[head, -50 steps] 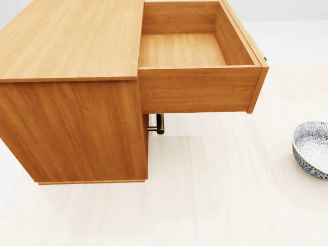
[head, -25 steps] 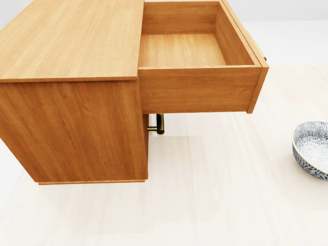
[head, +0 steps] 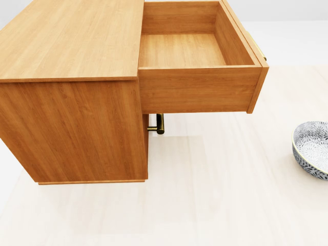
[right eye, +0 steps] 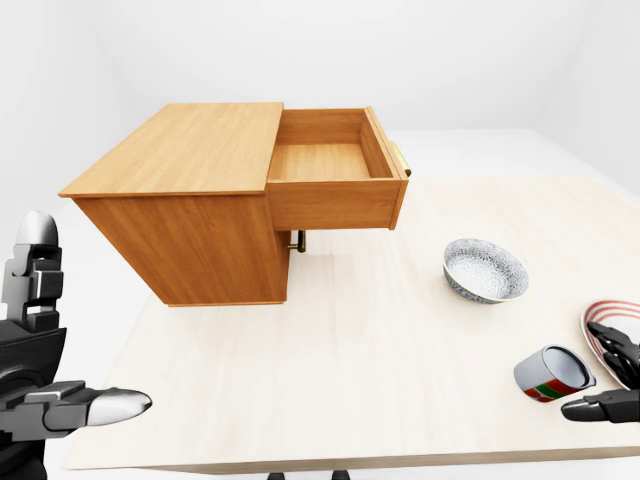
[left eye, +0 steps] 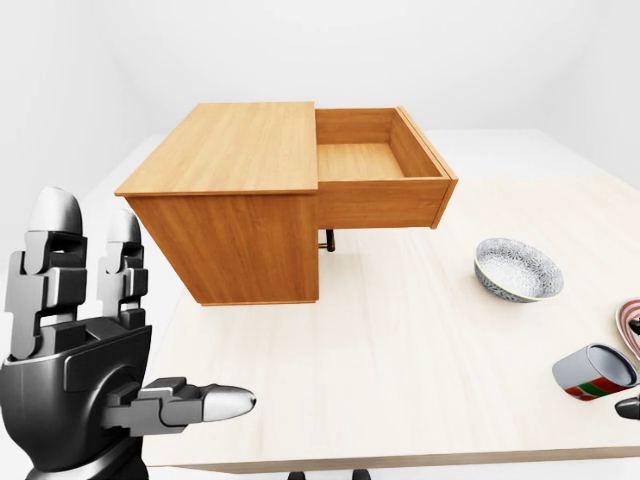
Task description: Put the ketchup in the top drawer of the cabinet.
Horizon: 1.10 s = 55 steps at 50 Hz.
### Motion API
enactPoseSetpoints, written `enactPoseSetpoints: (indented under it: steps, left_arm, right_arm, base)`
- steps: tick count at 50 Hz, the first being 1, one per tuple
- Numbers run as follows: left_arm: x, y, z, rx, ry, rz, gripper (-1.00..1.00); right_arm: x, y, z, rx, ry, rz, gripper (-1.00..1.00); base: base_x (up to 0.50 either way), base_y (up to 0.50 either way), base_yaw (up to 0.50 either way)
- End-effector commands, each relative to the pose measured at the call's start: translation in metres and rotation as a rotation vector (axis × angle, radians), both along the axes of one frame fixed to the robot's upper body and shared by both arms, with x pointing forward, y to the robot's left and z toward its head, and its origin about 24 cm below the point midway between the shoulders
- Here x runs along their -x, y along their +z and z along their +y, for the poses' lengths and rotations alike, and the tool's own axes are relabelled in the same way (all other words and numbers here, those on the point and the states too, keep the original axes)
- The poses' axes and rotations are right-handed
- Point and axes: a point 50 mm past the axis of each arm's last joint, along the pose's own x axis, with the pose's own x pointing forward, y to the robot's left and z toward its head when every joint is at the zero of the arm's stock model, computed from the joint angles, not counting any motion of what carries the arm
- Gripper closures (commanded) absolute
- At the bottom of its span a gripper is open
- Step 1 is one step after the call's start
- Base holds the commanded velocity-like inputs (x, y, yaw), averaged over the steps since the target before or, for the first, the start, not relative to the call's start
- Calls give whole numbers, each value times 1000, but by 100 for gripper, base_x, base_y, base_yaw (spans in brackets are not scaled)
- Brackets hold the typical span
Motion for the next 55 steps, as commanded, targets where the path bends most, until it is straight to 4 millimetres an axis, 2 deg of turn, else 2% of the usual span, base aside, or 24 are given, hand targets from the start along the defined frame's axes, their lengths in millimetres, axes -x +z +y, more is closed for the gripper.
enactPoseSetpoints:
  steps: [1, 13, 34, 44, 55]
  left_arm:
    - [0, 0, -2, -9, 2, 0, -100]
    - [0, -1, -3, -15, 2, 5, -100]
    - [0, -1, -2, -7, 2, 2, -100]
    - [0, -1, -3, -10, 2, 4, -100]
    - [-1, -1, -4, -16, 3, 4, -100]
  right_arm:
    - [-8, 1, -3, -10, 3, 38, -100]
    - [-7, -1, -6, -20, -4, 70, -100]
    - [-29, 1, 3, 8, 59, 103, -100]
    - [-24, -4, 0, -13, 37, 128, -100]
    - [-21, -18, 2, -64, 19, 173, -100]
  base:
    - [0, 0, 0]
    - [0, 0, 0]
    - [0, 0, 0]
    - [0, 0, 0]
    - [0, 0, 0]
